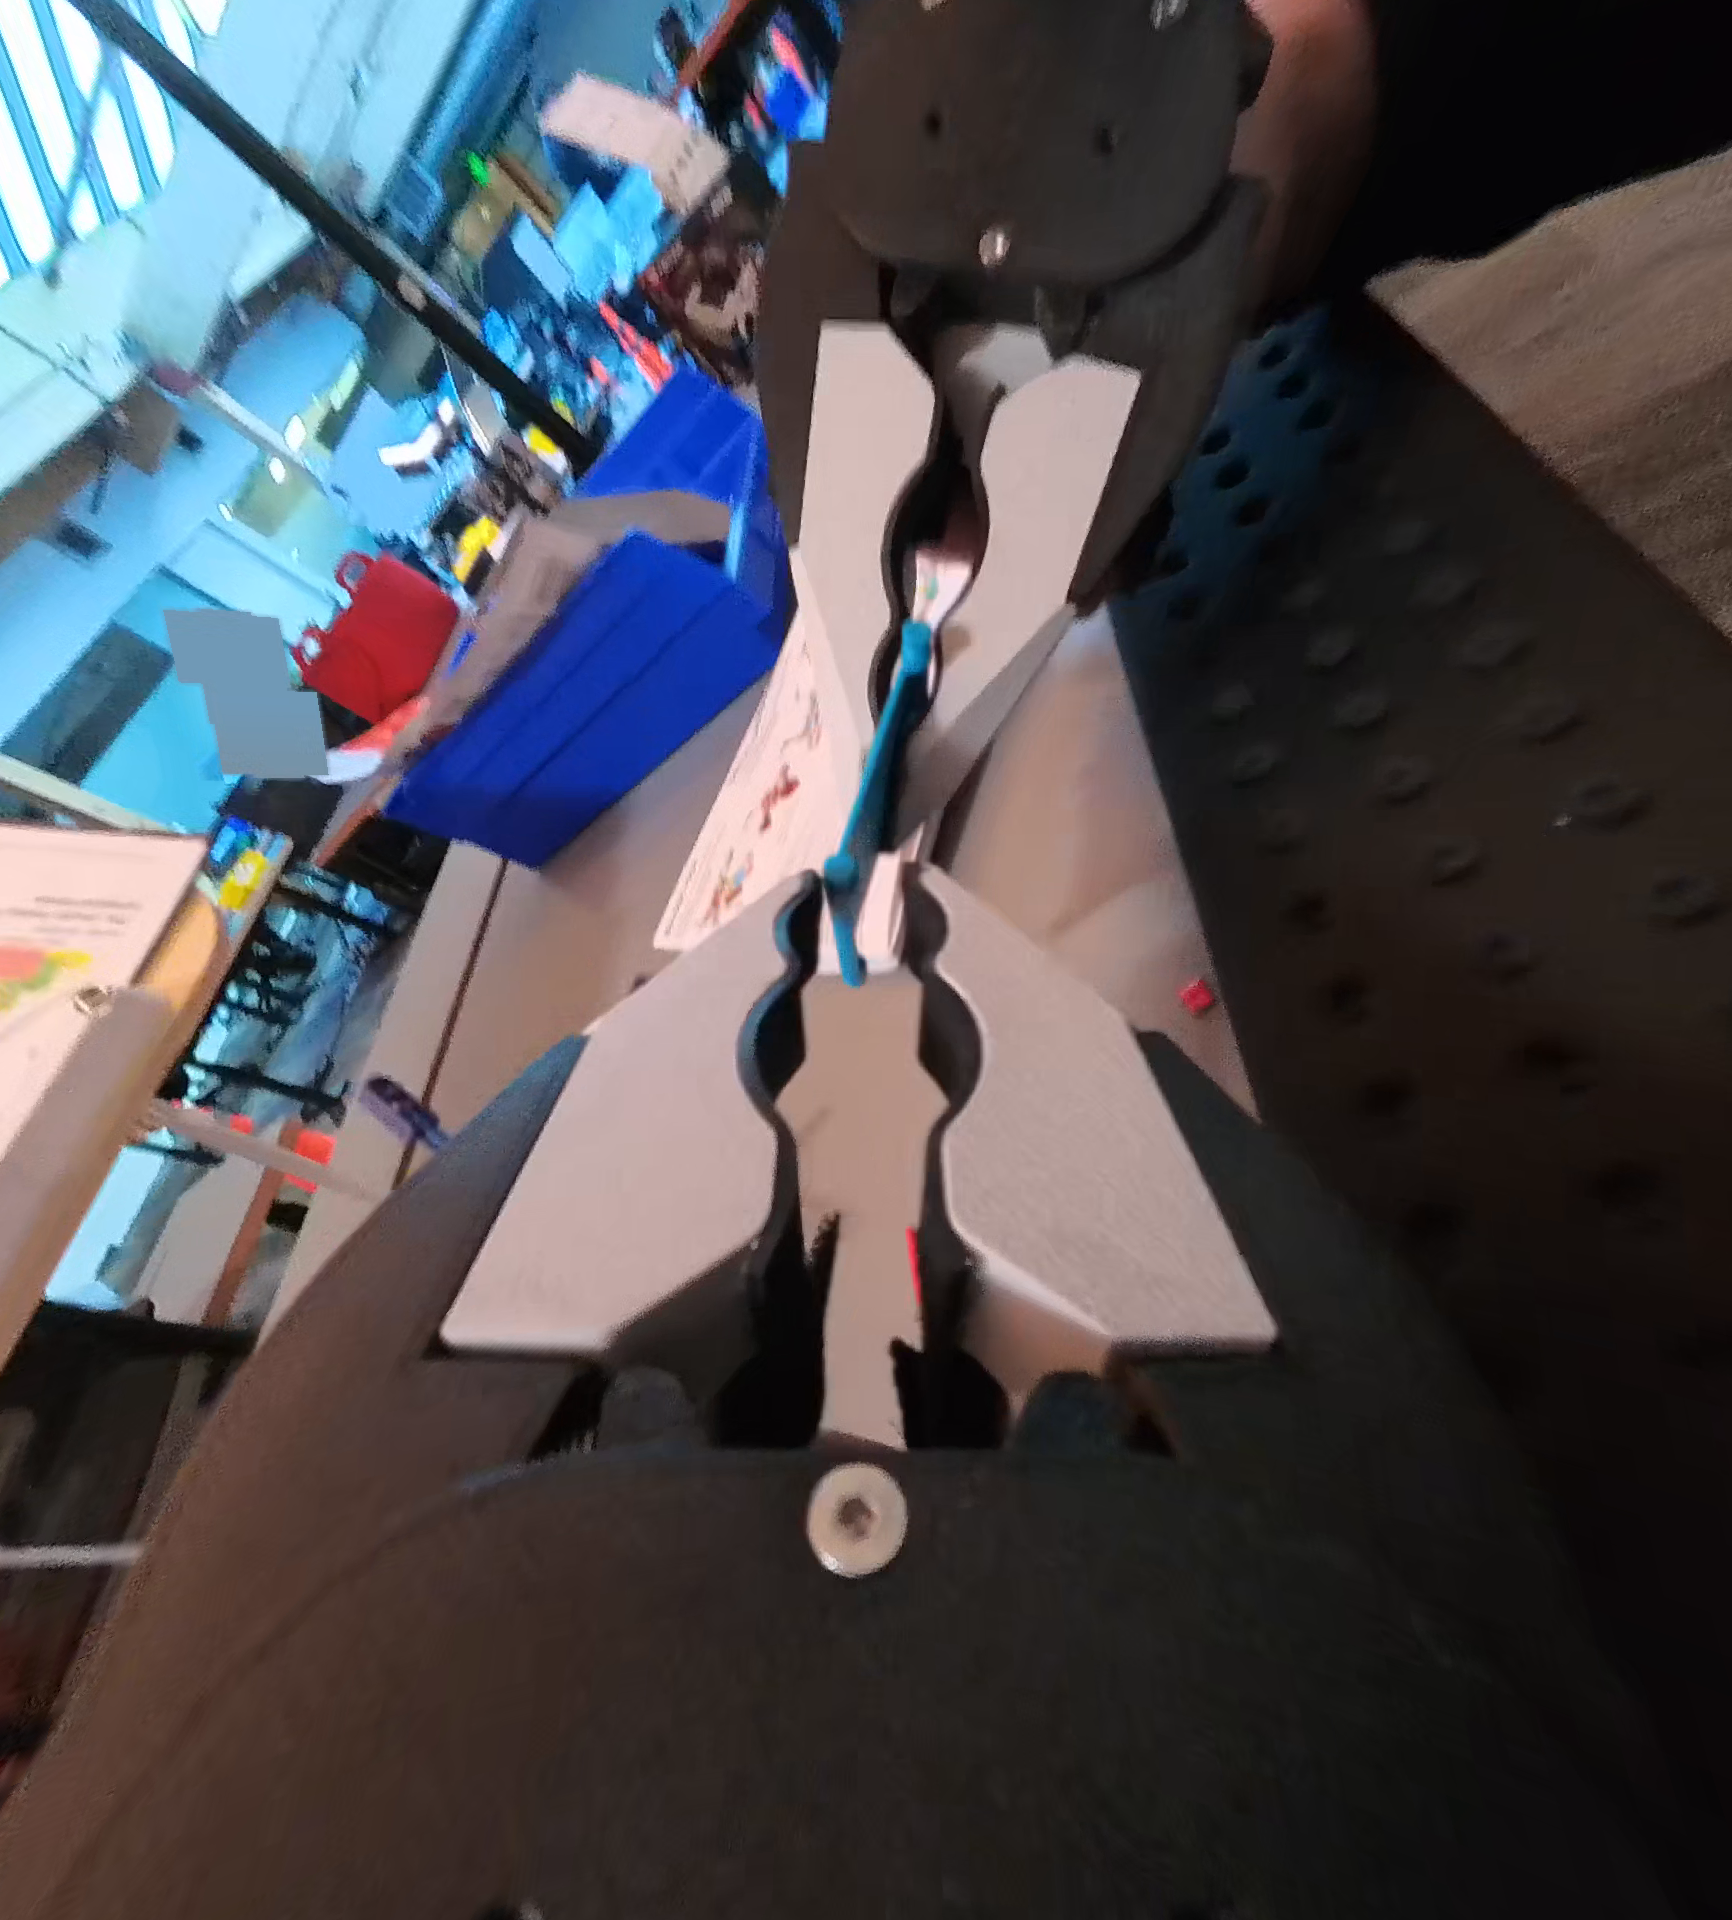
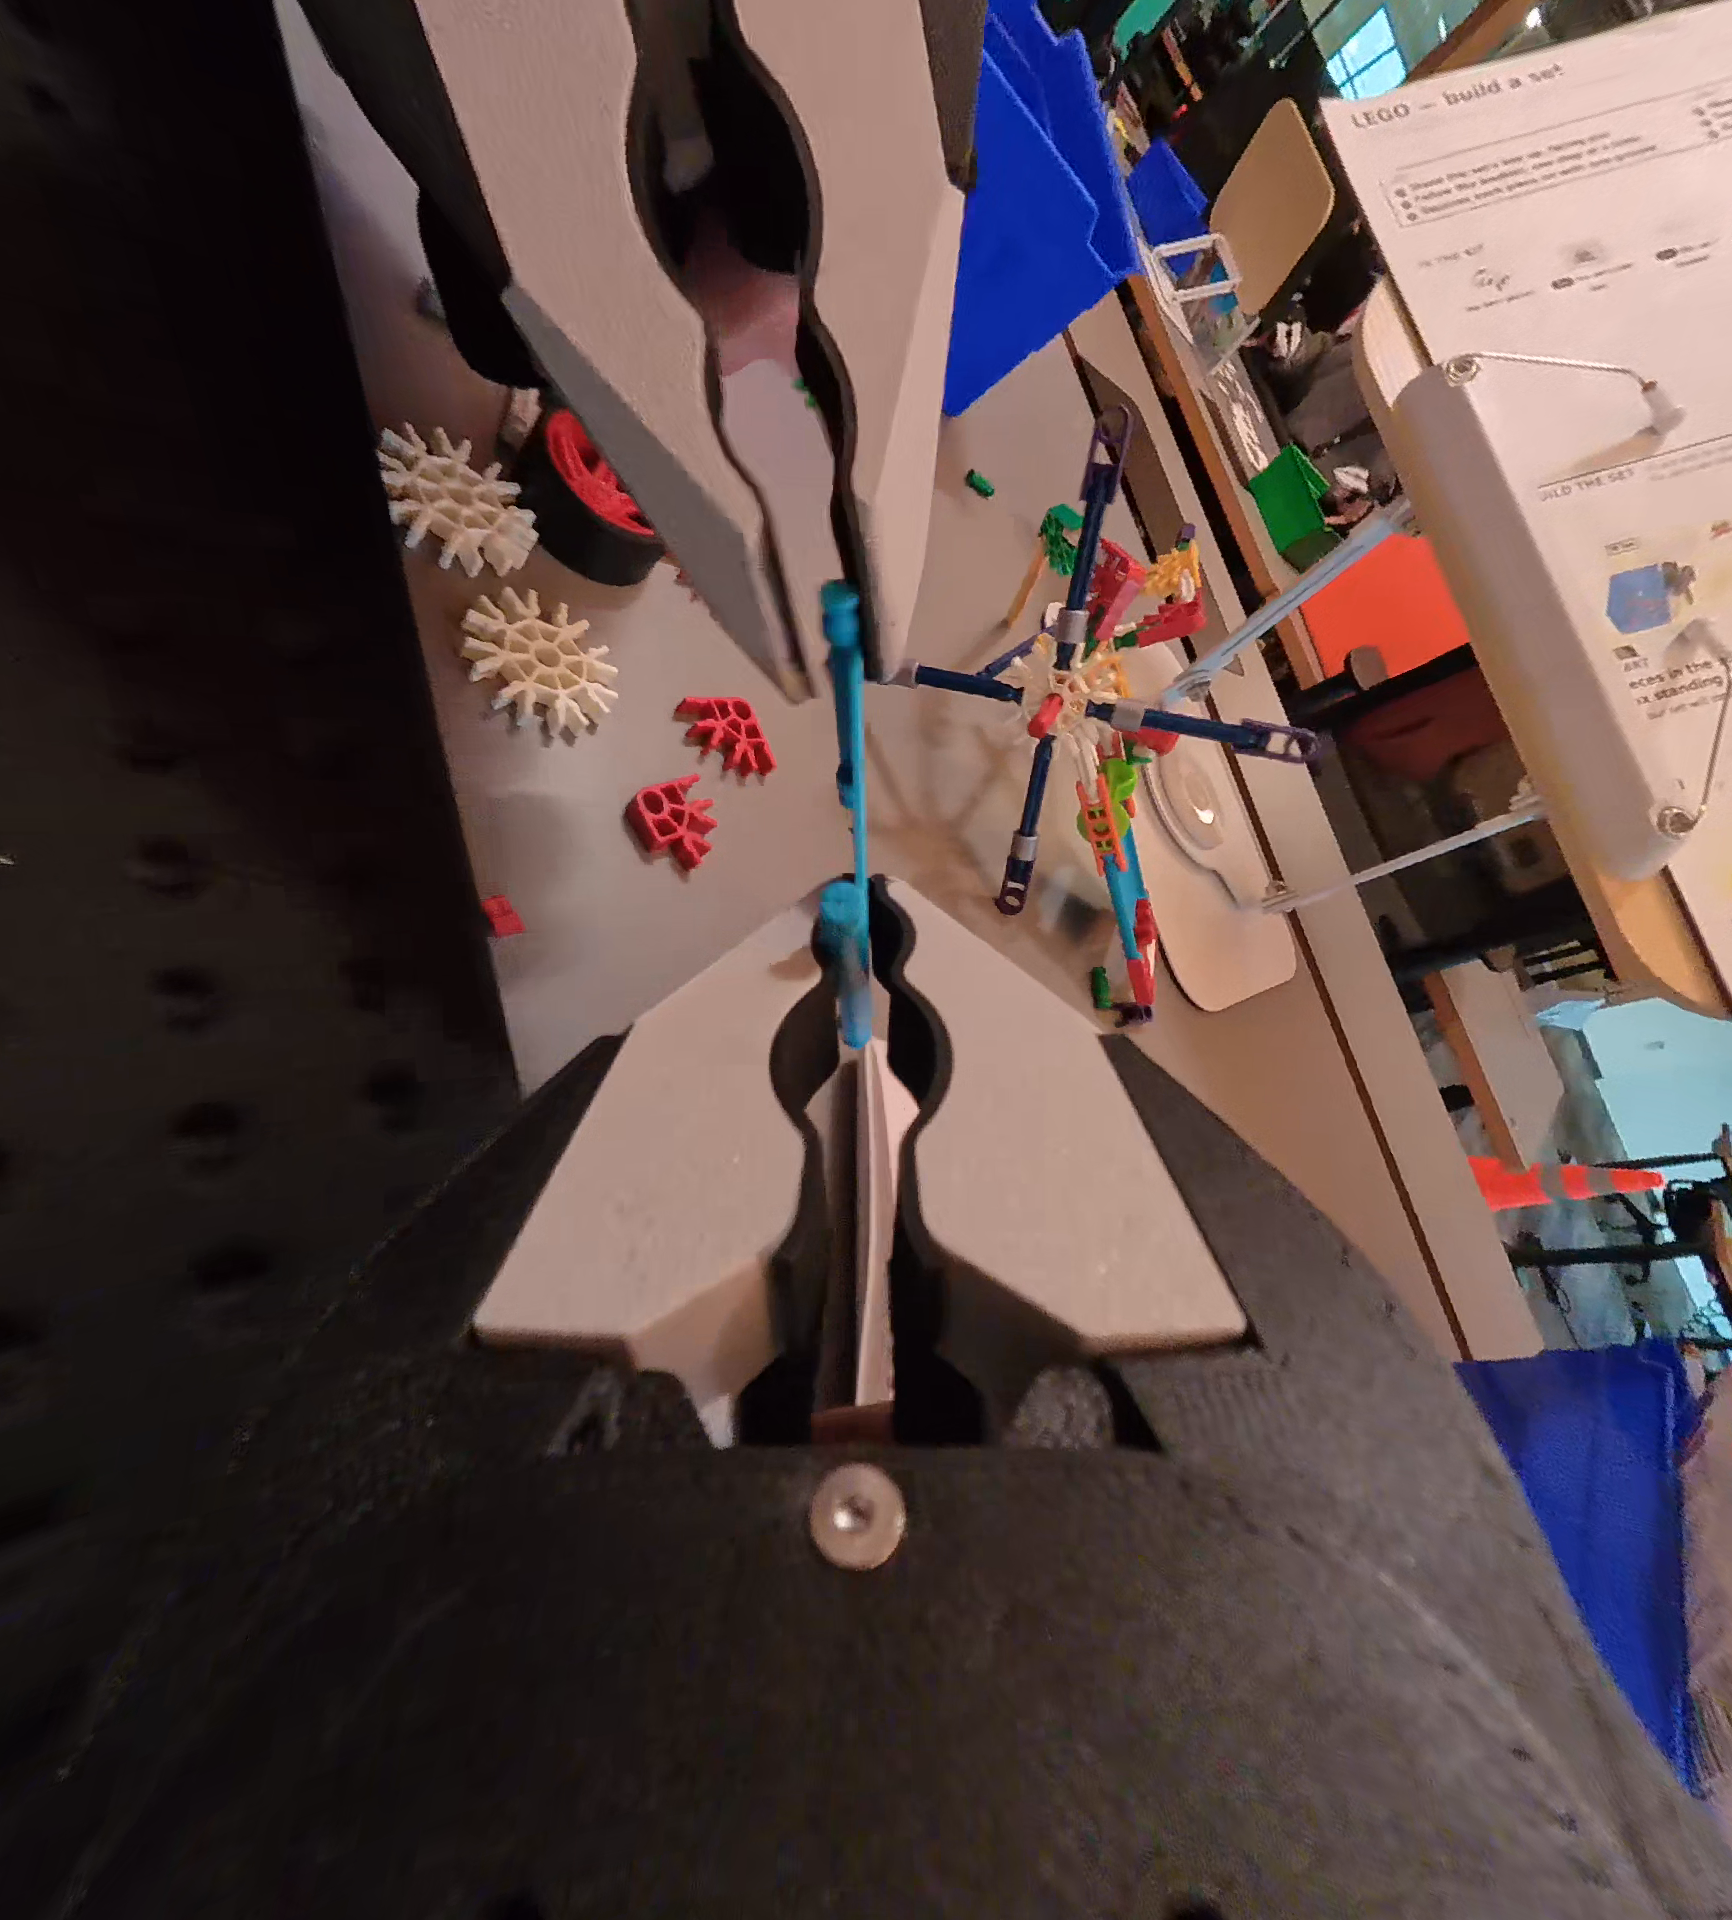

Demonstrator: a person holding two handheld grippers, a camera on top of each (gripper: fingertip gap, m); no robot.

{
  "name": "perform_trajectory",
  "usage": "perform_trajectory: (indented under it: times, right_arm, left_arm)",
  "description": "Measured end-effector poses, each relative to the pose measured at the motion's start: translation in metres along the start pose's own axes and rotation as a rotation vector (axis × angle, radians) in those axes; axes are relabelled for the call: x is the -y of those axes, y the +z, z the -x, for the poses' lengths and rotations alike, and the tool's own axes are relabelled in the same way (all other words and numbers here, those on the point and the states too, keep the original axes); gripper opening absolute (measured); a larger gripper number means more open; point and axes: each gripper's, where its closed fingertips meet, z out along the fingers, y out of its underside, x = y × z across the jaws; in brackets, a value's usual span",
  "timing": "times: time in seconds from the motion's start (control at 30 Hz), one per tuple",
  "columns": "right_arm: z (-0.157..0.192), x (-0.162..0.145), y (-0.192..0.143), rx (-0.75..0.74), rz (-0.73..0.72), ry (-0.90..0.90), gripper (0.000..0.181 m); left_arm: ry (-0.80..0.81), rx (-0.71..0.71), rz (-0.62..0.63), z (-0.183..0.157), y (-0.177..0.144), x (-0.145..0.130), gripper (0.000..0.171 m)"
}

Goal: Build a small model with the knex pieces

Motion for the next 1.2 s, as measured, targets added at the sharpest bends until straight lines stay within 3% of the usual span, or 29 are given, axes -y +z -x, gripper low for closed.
perform_trajectory:
  times: [0.17, 0.37, 0.7, 0.9, 1.2]
  right_arm:
    - [-0.016, -0.013, 0.005, -0.022, 0.017, 0.093, 0.000]
    - [-0.015, -0.031, 0.012, -0.033, 0.071, 0.094, 0.000]
    - [-0.010, -0.034, 0.014, -0.016, 0.075, 0.101, 0.000]
    - [-0.008, -0.037, 0.014, -0.012, 0.086, 0.104, 0.000]
    - [-0.010, -0.041, 0.012, 0.043, 0.061, 0.252, 0.000]
  left_arm:
    - [-0.113, -0.061, 0.170, 0.005, -0.005, -0.037, 0.031]
    - [-0.237, -0.196, 0.347, -0.012, -0.005, -0.075, 0.038]
    - [-0.243, -0.267, 0.421, -0.027, 0.015, -0.081, 0.030]
    - [-0.179, -0.235, 0.493, -0.023, 0.023, -0.089, 0.012]
    - [-0.212, -0.234, 0.552, -0.012, 0.015, -0.100, 0.021]
